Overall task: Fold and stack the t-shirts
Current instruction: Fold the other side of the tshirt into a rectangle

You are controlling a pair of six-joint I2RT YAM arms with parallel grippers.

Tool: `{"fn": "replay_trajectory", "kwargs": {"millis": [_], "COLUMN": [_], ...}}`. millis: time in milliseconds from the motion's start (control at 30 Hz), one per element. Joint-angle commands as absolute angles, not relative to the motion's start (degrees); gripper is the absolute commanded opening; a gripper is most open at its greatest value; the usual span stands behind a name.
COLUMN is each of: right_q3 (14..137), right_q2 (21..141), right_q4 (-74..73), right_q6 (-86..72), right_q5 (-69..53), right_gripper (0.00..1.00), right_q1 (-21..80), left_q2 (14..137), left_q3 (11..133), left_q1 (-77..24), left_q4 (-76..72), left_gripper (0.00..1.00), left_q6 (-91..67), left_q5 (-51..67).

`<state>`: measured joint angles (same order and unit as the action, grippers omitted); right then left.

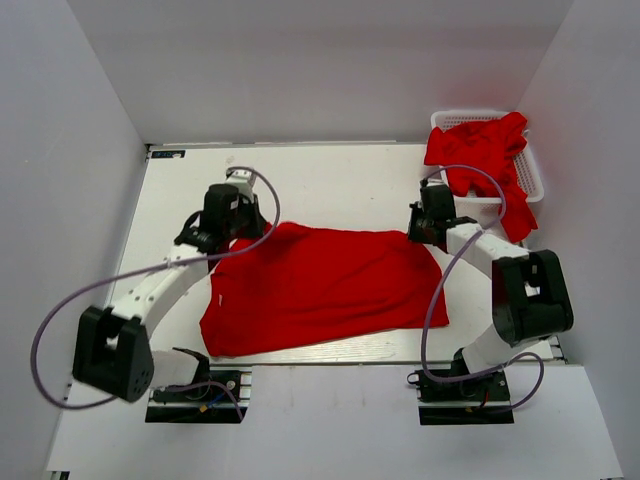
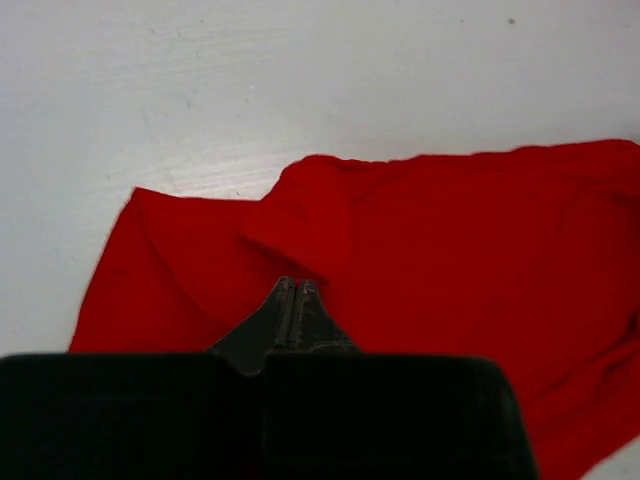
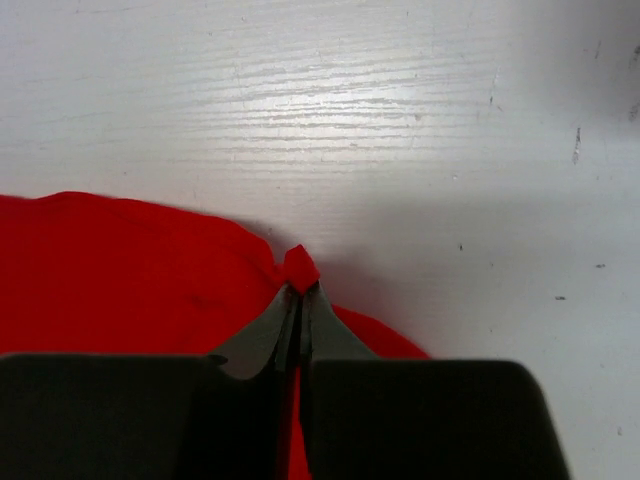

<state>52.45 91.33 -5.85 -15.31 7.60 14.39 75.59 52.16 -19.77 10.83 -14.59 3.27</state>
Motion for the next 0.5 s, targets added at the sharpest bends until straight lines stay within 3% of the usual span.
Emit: {"fn": "replay_trajectory", "kwargs": {"millis": [0,467], "right_q3": [50.81,49.04], "right_q2": [87.37,84.55], "right_q4": [-4.04,-5.62], "right_q6": [-13.98,-15.2], "right_q5": [9.4,11.51], "right_gripper": [0.0,0.0], "right_q1": [14.59,14.68], "left_q2": [67.25,46.95], "left_q3": [47.74,40.52], "left_q1": [-20.57,-22.68], "left_q4": [15.29,31.44], "left_gripper": [0.0,0.0], "left_q6": [-18.63,-24.7], "left_q5": [6.41,15.29]}}
